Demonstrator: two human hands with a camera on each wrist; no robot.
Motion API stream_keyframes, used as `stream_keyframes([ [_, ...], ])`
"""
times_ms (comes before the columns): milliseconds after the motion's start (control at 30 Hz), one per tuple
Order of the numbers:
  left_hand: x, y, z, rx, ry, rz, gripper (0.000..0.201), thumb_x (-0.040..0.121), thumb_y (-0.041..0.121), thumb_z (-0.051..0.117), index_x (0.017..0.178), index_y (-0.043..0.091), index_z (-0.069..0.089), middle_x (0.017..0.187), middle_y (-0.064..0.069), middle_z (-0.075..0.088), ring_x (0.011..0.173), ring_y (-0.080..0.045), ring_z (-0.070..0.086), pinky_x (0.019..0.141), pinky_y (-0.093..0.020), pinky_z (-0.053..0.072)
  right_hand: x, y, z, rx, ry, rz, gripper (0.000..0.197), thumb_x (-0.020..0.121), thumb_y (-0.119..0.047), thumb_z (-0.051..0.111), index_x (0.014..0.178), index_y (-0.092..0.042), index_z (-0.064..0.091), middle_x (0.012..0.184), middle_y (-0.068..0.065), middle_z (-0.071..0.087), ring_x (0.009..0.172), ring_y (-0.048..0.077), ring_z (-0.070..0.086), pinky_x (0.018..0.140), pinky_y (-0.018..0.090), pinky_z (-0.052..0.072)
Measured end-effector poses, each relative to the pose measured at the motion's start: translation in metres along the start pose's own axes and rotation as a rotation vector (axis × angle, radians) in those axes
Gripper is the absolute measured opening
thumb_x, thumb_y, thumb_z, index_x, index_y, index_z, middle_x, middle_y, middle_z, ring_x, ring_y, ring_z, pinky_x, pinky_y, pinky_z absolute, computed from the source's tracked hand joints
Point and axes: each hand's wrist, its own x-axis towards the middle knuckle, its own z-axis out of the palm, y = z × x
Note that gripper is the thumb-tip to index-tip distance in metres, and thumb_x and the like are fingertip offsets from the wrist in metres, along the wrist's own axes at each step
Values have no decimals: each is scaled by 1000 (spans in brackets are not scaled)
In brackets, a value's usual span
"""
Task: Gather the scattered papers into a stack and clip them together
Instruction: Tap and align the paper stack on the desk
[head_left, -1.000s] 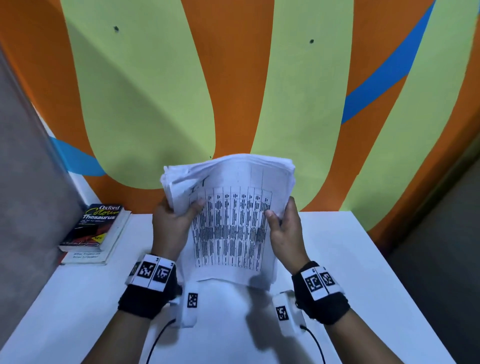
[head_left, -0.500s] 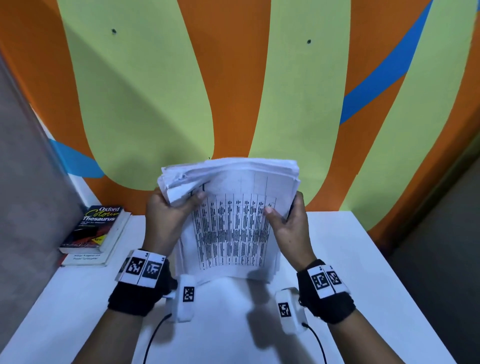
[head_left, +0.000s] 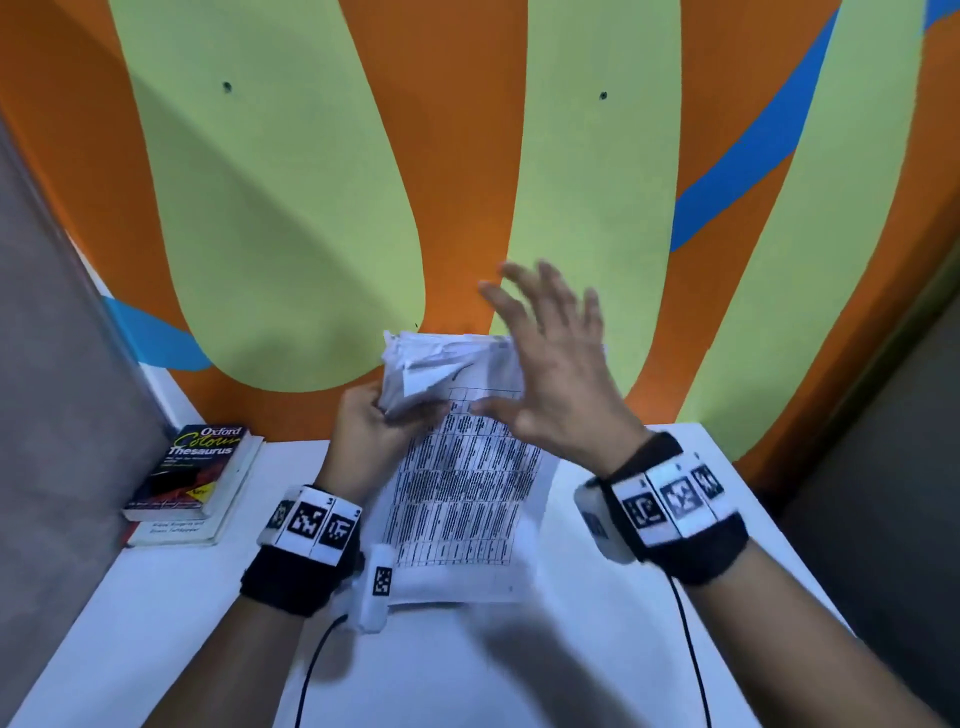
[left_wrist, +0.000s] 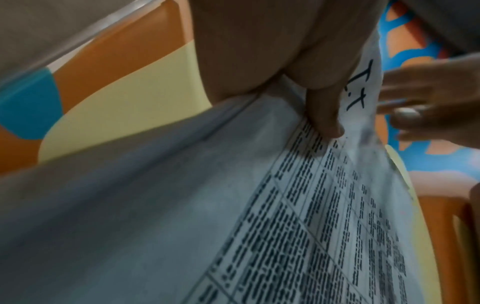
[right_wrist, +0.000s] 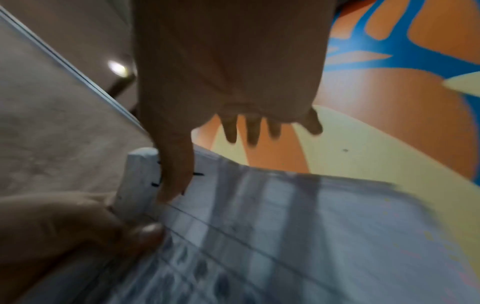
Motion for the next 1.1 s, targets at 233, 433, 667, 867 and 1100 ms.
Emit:
stream_keyframes([
  [233,7,5,9,16,-35,-11,14,72,6,77,74,-3,67,71,-12,65,65,-19,55,61,-31,43,42,-11,-10,361,-273,-27,40,77,-35,75,53,-25,44,49,-5,43,50,16,40,53,32,33],
  [433,11,11,-1,115,-67,-44,32,65,21,84,63,2,58,55,2,55,49,-9,43,49,-19,35,37,-5,-7,694,-158,112,29,78,-23,75,55,-13,62,51,0,48,49,11,35,49,27,26],
  [667,-14,-21,-55,381,-97,-194,27,61,28,87,46,25,64,40,11,54,38,-2,46,44,-20,36,16,51,-5,923,138,282,12,78,-14,76,78,-2,76,77,26,70,64,19,56,63,35,42],
  [867,-13,-51,-94,260,209,-160,49,43,49,89,63,11,66,56,2,55,56,-9,45,55,-24,35,-15,85,16,1066,327,384,10,82,-10,71,86,-1,74,74,-3,69,72,10,58,69,25,47],
  [1100,-16,-53,-59,201,289,-68,19,86,27,64,80,10,56,64,-1,55,57,-9,44,62,-32,34,-42,90,46,1181,589,633,23,78,-26,72,58,-21,62,57,-10,56,59,8,46,57,21,41],
])
